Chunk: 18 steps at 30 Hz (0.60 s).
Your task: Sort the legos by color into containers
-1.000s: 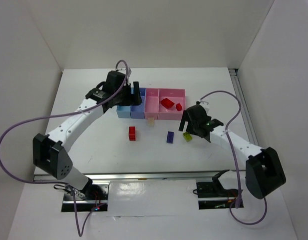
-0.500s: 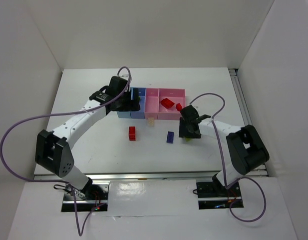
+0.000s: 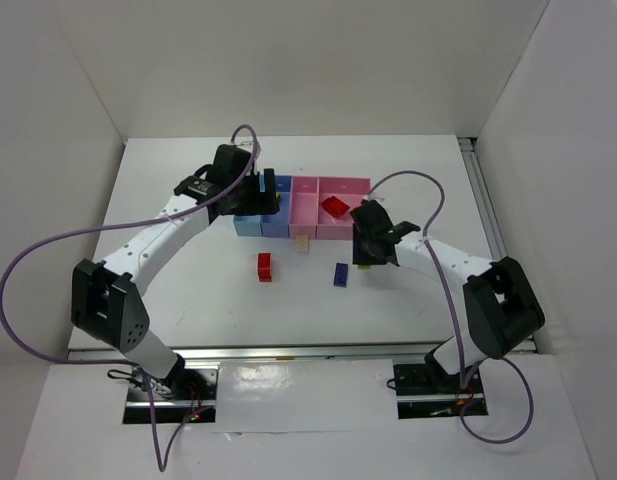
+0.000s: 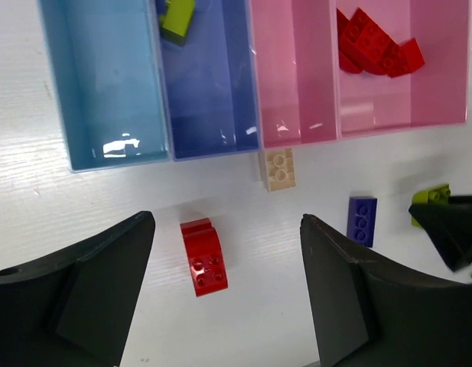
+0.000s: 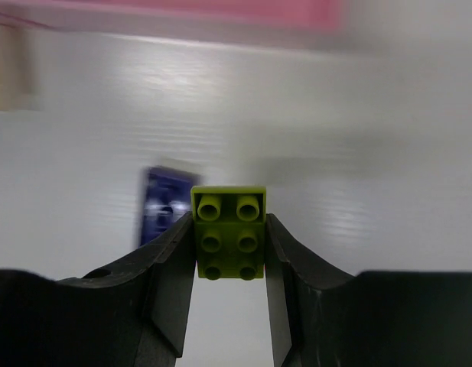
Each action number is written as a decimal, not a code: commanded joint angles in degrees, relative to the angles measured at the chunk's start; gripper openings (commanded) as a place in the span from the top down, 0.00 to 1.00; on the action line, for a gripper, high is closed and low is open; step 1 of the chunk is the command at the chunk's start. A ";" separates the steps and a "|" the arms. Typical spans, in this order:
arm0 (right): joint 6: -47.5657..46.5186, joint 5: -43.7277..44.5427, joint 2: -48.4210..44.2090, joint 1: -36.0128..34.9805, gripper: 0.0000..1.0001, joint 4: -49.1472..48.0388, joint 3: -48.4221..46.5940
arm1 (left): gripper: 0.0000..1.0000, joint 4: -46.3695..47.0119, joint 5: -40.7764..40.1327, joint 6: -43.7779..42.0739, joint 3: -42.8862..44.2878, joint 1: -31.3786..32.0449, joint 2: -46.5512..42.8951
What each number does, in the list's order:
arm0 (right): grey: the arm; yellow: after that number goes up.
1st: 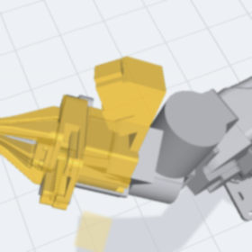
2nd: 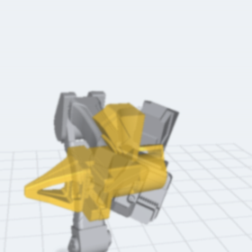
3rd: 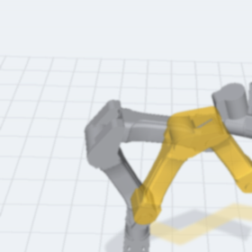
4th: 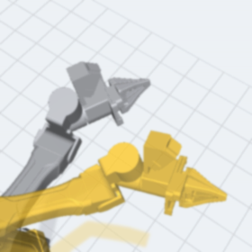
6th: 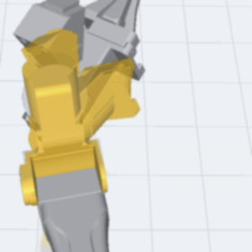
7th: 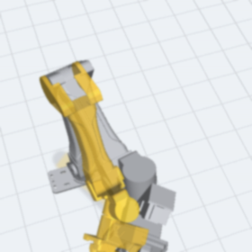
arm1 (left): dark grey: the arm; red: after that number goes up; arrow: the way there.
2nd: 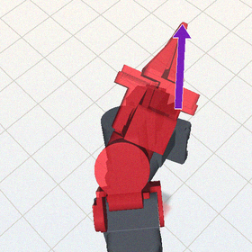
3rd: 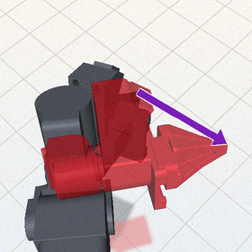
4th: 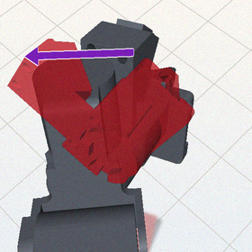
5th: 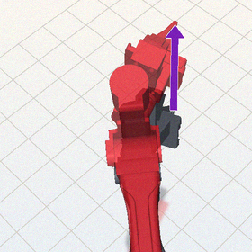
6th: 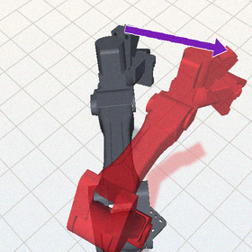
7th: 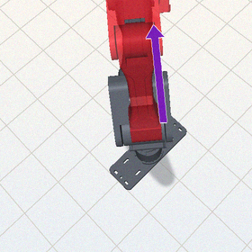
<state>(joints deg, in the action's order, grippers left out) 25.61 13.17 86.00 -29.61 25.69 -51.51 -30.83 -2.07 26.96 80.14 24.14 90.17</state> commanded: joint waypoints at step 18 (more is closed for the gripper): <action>-6.62 -5.26 35.11 -9.42 0.73 -8.82 -55.01 | 0.24 -7.58 -3.83 2.83 -13.25 -5.68 -14.84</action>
<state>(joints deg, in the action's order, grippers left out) 20.88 8.67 119.13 -38.52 17.63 -101.10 -37.52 -6.26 28.77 68.45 18.92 76.90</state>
